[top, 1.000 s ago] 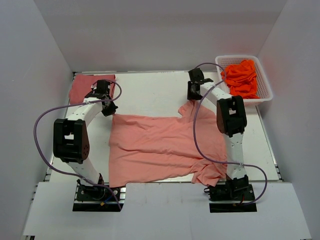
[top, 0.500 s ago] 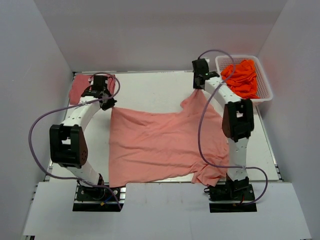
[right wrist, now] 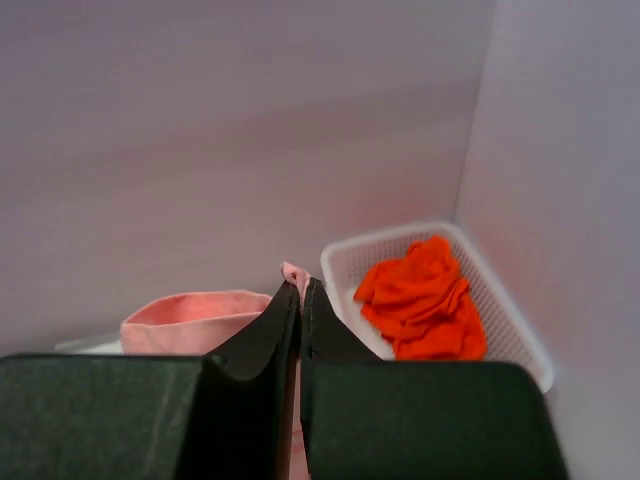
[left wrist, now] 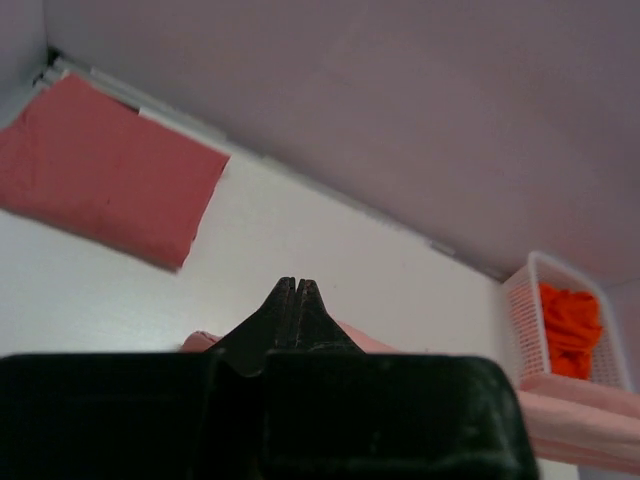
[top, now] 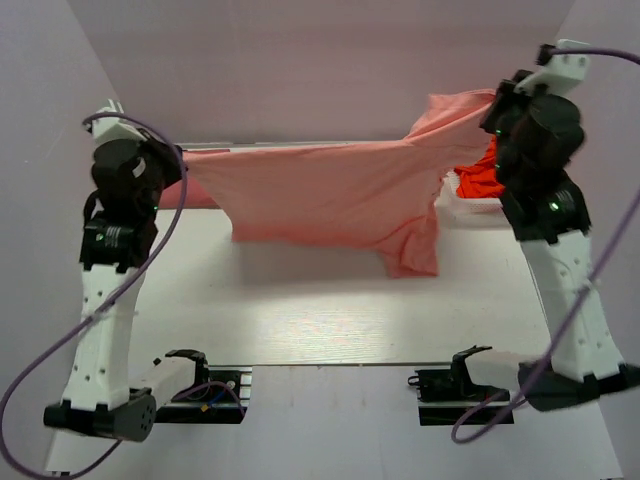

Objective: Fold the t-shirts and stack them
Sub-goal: Flatten out the tshirt

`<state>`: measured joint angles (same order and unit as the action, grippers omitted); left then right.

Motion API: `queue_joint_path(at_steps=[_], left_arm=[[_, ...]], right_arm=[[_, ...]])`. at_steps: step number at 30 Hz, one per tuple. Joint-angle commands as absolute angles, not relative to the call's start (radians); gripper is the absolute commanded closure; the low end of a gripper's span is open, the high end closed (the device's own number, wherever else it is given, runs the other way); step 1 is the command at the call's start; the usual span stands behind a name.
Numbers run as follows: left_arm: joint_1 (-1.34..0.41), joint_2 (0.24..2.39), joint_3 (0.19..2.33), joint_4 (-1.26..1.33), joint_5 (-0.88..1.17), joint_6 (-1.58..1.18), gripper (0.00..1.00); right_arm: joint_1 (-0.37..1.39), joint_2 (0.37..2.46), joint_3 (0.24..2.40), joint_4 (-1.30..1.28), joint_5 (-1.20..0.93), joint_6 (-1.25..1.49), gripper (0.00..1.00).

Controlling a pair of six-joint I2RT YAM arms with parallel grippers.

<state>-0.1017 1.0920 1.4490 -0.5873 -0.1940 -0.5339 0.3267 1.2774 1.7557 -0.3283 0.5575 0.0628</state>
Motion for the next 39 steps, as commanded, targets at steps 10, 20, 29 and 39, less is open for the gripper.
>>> queue_joint_path(at_steps=[10,20,29,39], left_arm=[[-0.094,0.933,1.851,-0.650,-0.153,-0.422,1.00],[-0.094,0.959,2.226,-0.736,-0.104,-0.364,1.00],[-0.084,0.888,2.174,-0.736,-0.015,-0.383,1.00],[-0.084,0.899,1.558,-0.589,-0.043,-0.420,1.00]], right_arm=[[0.321,1.011,1.988,-0.227,0.413,-0.196,1.00],[0.321,0.890,2.166,-0.161,0.341,-0.273,1.00],[0.321,0.799,2.053,-0.147,0.308,-0.258,1.00],[0.321,0.814,1.503,-0.043,0.250,-0.248,1.00]])
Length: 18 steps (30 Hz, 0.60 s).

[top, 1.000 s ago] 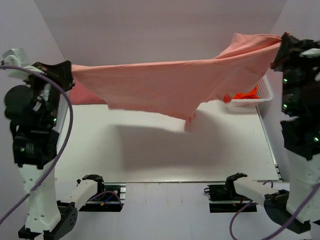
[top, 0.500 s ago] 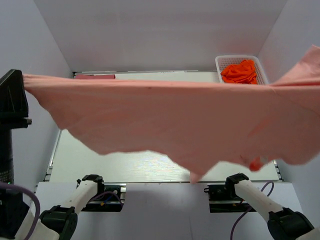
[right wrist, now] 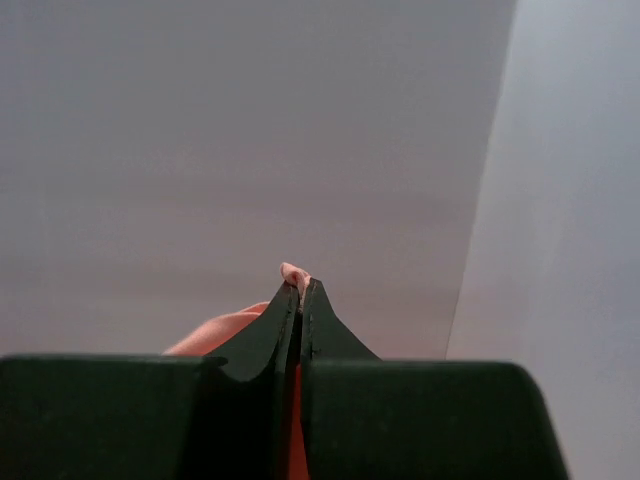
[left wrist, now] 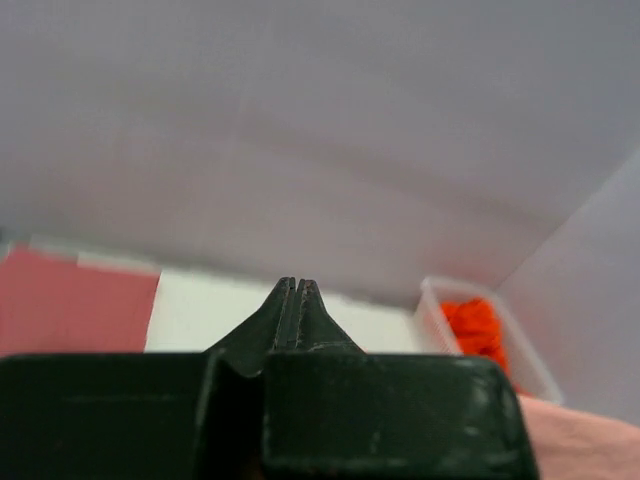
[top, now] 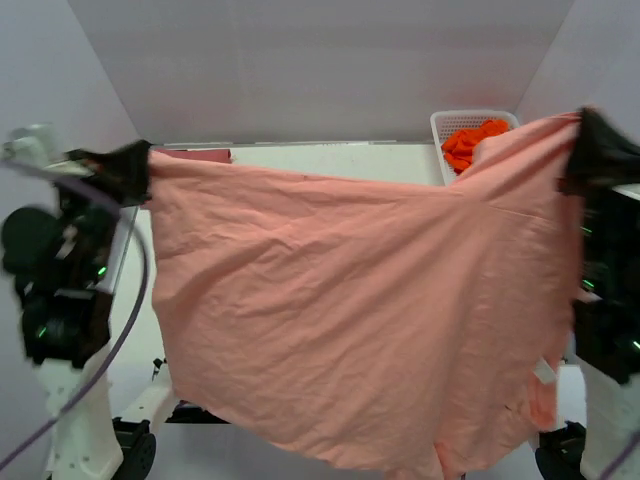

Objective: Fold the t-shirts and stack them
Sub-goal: Flatten out the tshirt

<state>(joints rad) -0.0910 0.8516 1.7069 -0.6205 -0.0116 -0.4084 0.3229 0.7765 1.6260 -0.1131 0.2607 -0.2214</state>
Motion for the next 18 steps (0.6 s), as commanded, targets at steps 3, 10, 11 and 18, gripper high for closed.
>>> queue_joint_path(at_steps=[3,10,11,18], left_arm=[[-0.093,0.954,1.331,-0.485,-0.098,-0.439,1.00],[-0.106,1.415,1.147,-0.235,-0.334,-0.480,1.00],[-0.106,1.492,1.185,-0.244,-0.371,-0.506,0.95],[-0.106,1.901,1.612,-0.500,-0.424,-0.477,0.00]], right_arm=[[0.321,0.880,1.293,0.068,0.340,-0.239,1.00],[0.295,1.368,1.121,0.273,0.387,-0.155,1.00],[0.282,1.581,1.222,0.264,0.367,-0.140,0.88],[0.290,1.908,1.545,-0.063,0.293,-0.083,0.10]])
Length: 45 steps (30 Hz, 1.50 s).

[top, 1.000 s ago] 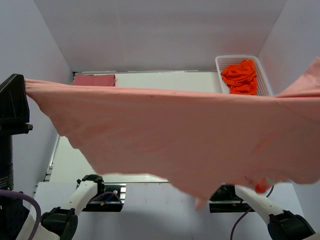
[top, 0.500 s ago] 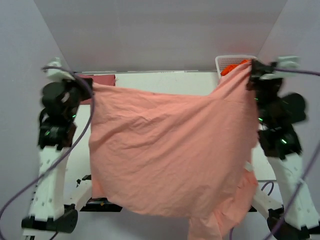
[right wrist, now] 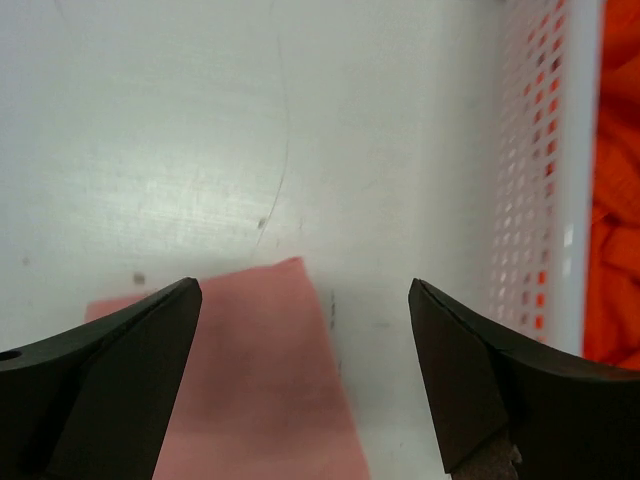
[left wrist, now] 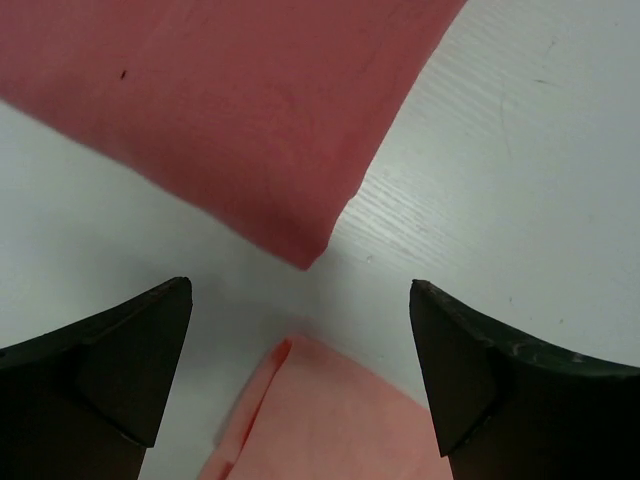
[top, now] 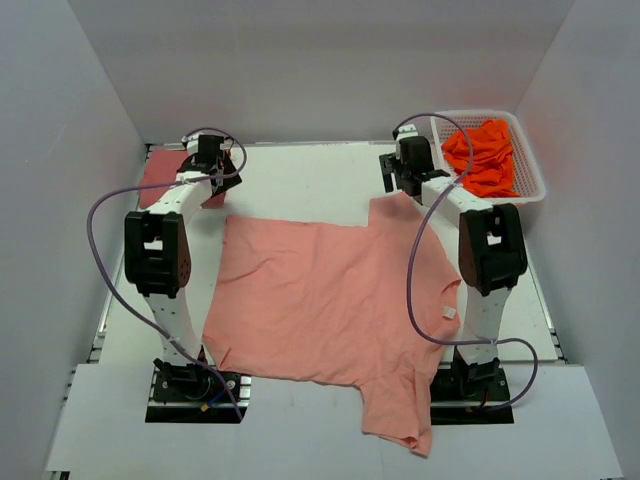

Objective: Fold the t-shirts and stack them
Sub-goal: Flatten out the tshirt

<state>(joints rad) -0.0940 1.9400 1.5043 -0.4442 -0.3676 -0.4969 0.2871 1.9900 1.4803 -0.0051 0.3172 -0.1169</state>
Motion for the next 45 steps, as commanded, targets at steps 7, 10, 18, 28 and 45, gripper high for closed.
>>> queue_joint_path(at_steps=[7,10,18,28,45], left_arm=[[-0.106,1.720,1.385,-0.405,-0.210,-0.449,0.00],[-0.129,1.671,1.299,-0.414,-0.143,-0.450,0.00],[-0.216,1.680,1.193,-0.514,-0.066,-0.498,0.00],[-0.247,1.899,1.261,-0.584,-0.199,-0.531,0.00],[-0.215,2.474,2.044,-0.779,-0.193,-0.522,0.00]], right_arm=[[0.287,1.715,1.445,-0.382,0.203,0.165,0.10],[0.287,1.665,1.340,-0.457,0.160,0.276,0.10],[0.282,1.560,1.080,-0.548,0.133,0.440,0.10],[0.279,1.766,1.092,-0.514,0.140,0.413,0.10],[0.163,2.529,2.146,-0.655,0.075,0.177,0.10]])
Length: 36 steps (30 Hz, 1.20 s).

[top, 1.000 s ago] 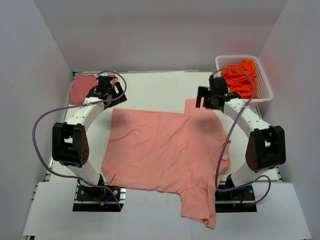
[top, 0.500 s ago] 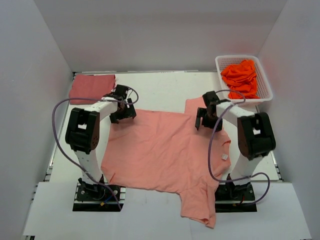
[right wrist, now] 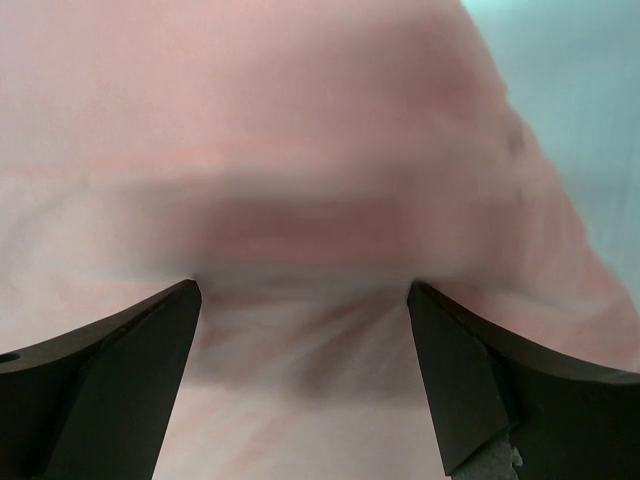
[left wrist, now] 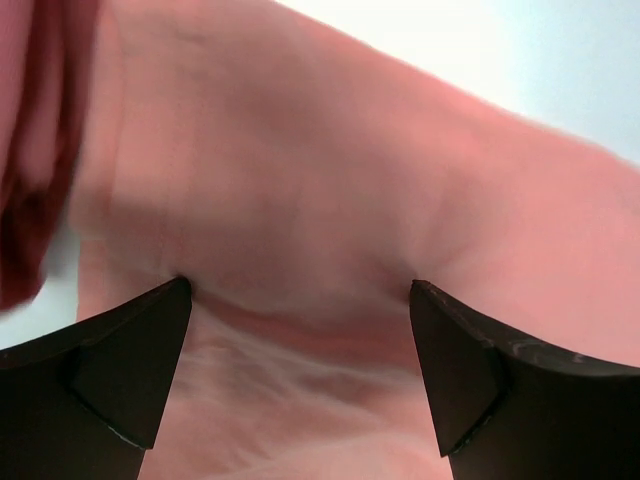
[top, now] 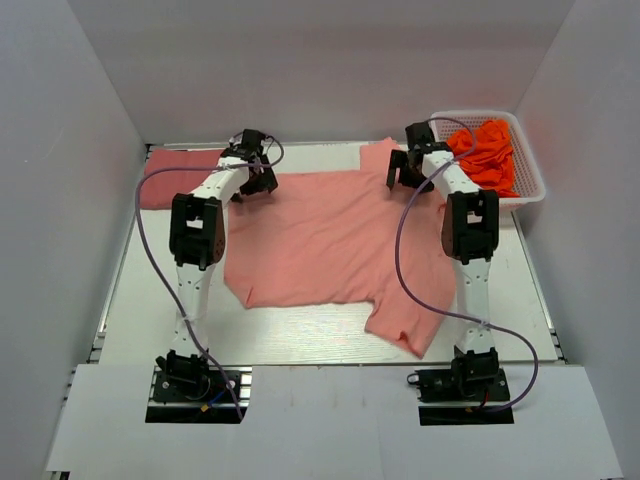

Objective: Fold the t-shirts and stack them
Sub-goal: Flatten out the tshirt, then grap the side of the flattened tshirt closest away from the robot with both arms

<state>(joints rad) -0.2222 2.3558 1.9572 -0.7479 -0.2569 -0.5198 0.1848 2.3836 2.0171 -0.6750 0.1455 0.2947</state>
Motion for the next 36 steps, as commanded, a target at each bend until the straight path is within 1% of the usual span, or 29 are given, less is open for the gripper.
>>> queue_joint_path(at_steps=[1,2,3,6,8,11,14,16,19,20,22,23,24,25,26,27,28,29,30,31,32,33,35,36], left_arm=[[-0.215,2.500,2.142,-0.779,-0.193,-0.522,0.00],[-0.215,2.546,2.185,-0.779,-0.177,-0.508,0.00],[-0.215,2.562,2.254,-0.779,-0.155,-0.508,0.00],[-0.215,2.540,2.272,-0.727,-0.092,-0.469,0.00],[-0.215,2.495,2.252,-0.678,-0.074,-0.437,0.00],[-0.215,2.383,2.241,-0.679,-0.095,-0.405,0.00],[-0.236,2.263,2.218,-0.733,-0.190,-0.379,0.00],[-0.247,2.202,2.171,-0.813,-0.199,-0.379,0.00],[-0.256,2.064,2.022,-0.905,-0.255,-0.423,0.00],[-0.267,2.027,1.919,-0.923,-0.268,-0.452,0.00],[-0.281,1.924,1.809,-0.945,-0.253,-0.462,0.00],[-0.307,1.895,1.701,-0.945,-0.239,-0.474,0.00],[-0.316,1.844,1.648,-0.928,-0.227,-0.492,0.00],[-0.325,1.824,1.600,-0.917,-0.206,-0.502,0.00],[-0.336,1.815,1.532,-0.917,-0.206,-0.502,0.02],[-0.356,1.815,1.514,-0.917,-0.195,-0.514,0.03],[-0.365,1.815,1.505,-0.955,-0.215,-0.532,0.03],[-0.374,1.815,1.487,-0.974,-0.230,-0.544,0.05],[-0.388,1.815,1.477,-0.991,-0.245,-0.557,0.06],[-0.388,1.815,1.468,-1.021,-0.277,-0.589,0.06],[-0.399,1.815,1.444,-1.022,-0.287,-0.600,0.09],[-0.399,1.815,1.430,-1.031,-0.296,-0.618,0.11],[-0.409,1.804,1.378,-1.016,-0.317,-0.618,0.12],[-0.410,1.787,1.361,-1.015,-0.327,-0.618,0.14]], right_arm=[[0.158,2.549,2.189,-0.646,0.066,0.158,0.10],[0.149,2.583,2.291,-0.622,-0.022,0.147,0.10],[0.146,2.598,2.331,-0.614,-0.044,0.112,0.10],[0.146,2.525,2.303,-0.499,-0.083,0.071,0.10],[0.155,2.453,2.241,-0.477,-0.104,0.052,0.10],[0.170,2.343,2.208,-0.494,-0.147,0.011,0.10],[0.199,2.228,2.146,-0.528,-0.175,0.006,0.10],[0.224,2.143,2.123,-0.545,-0.140,0.005,0.10],[0.271,2.053,2.074,-0.601,-0.068,0.006,0.10],[0.297,2.033,2.039,-0.615,-0.037,0.035,0.10],[0.307,1.947,1.929,-0.652,-0.005,0.104,0.10],[0.314,1.919,1.889,-0.656,-0.005,0.156,0.10],[0.321,1.829,1.747,-0.657,-0.005,0.178,0.10],[0.325,1.794,1.693,-0.640,0.033,0.258,0.10],[0.324,1.754,1.636,-0.631,0.038,0.284,0.10],[0.324,1.633,1.582,-0.599,0.038,0.305,0.10],[0.321,1.594,1.414,-0.574,0.040,0.369,0.10],[0.321,1.553,1.367,-0.557,0.044,0.385,0.10],[0.321,1.442,1.280,-0.552,0.048,0.400,0.10],[0.324,1.375,1.208,-0.551,0.051,0.446,0.10],[0.319,1.344,1.145,-0.554,0.051,0.457,0.10],[0.322,1.257,1.116,-0.554,0.045,0.462,0.10],[0.324,1.214,1.019,-0.572,0.043,0.486,0.10],[0.316,1.156,0.997,-0.574,0.044,0.489,0.10]])
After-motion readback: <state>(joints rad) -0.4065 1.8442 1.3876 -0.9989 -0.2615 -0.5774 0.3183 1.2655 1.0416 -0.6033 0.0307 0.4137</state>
